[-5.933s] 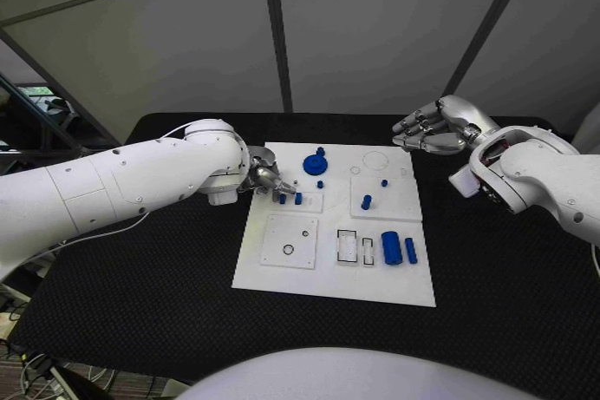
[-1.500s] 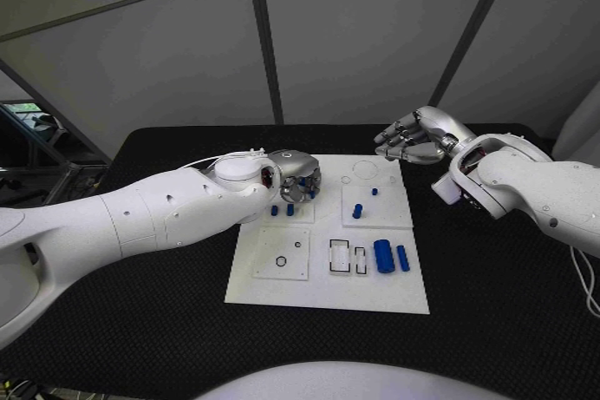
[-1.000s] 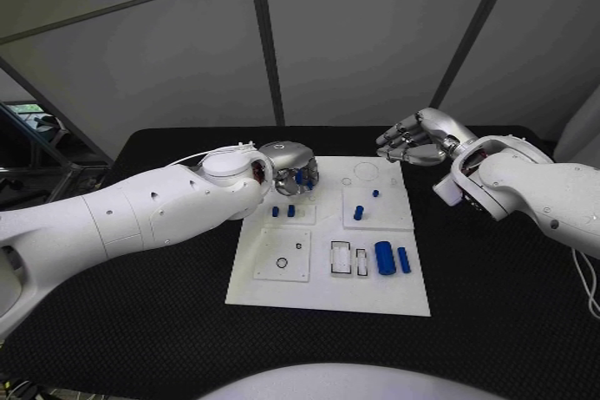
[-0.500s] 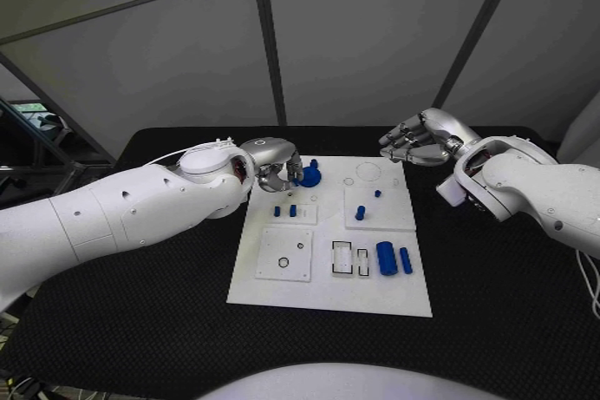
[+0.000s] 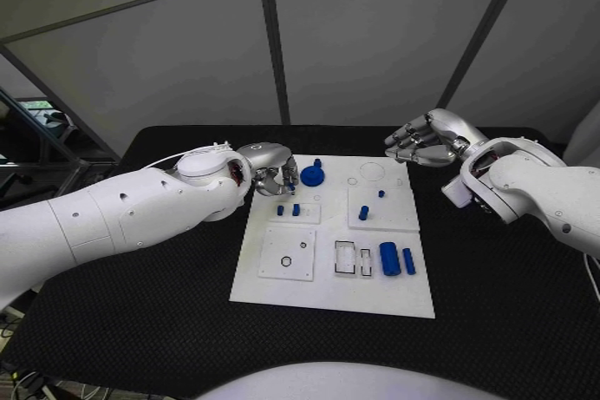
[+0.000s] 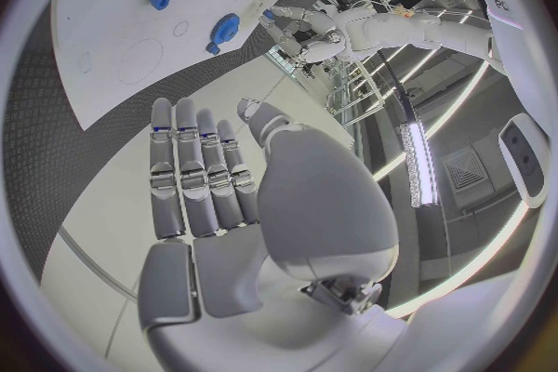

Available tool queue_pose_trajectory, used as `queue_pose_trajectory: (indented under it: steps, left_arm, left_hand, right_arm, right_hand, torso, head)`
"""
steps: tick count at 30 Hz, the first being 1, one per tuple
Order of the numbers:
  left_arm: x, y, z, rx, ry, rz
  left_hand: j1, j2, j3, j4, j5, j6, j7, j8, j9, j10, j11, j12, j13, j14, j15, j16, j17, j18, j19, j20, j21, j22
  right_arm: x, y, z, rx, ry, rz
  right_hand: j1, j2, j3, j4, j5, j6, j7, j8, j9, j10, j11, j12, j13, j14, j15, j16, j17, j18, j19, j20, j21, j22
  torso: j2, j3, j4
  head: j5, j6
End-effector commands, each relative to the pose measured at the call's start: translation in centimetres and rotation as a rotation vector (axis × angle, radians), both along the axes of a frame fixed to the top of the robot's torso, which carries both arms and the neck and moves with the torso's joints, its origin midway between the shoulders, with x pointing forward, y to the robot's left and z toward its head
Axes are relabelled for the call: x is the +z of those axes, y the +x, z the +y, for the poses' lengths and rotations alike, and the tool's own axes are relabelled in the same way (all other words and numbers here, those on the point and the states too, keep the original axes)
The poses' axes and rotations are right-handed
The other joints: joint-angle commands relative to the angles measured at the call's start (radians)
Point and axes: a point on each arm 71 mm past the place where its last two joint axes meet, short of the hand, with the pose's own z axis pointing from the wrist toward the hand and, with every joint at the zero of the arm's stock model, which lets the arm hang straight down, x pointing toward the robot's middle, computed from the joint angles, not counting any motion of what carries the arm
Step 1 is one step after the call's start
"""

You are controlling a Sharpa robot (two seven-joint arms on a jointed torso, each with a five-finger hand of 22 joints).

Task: Assemble the parts on the task board

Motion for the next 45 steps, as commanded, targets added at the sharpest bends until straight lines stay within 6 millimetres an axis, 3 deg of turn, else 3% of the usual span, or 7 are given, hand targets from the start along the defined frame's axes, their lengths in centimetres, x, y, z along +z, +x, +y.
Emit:
queue_pose_trajectory:
  steps: [1,45]
  left_arm:
    - [-0.08,0.0,-0.03,0.004,-0.002,0.01]
    - [-0.89,0.24,-0.56,0.008,0.025,0.056]
  left_hand:
    - [-0.01,-0.004,0.003,0.0,-0.004,0.006,-0.002,-0.005,-0.001,0.003,0.001,-0.002,-0.001,-0.003,0.005,0.003,-0.001,-0.013,-0.001,0.005,0.001,0.038]
    - [-0.012,-0.005,0.003,0.0,-0.004,0.007,-0.002,-0.006,-0.001,0.004,0.002,-0.005,-0.001,-0.004,0.005,0.002,-0.003,-0.013,-0.003,0.005,-0.002,0.036]
  right_arm:
    - [0.17,0.01,0.08,0.005,0.001,-0.011]
    - [0.14,0.01,0.19,0.008,0.0,-0.008]
  right_hand:
    - [0.004,0.005,0.0,-0.006,0.004,0.002,0.002,-0.002,0.001,-0.001,0.002,0.0,-0.001,-0.001,0.002,-0.003,-0.001,0.011,0.007,0.002,-0.006,-0.001]
    - [0.004,0.006,0.001,-0.006,0.005,0.003,0.002,-0.002,0.001,0.0,0.002,0.0,-0.001,-0.001,0.003,-0.002,-0.003,0.011,0.009,0.002,-0.008,-0.003]
  torso:
    - [0.001,0.0004,-0.0008]
    - [0.0,-0.0002,0.0]
  head:
    - [0.0,-0.001]
    - [-0.002,-0.008]
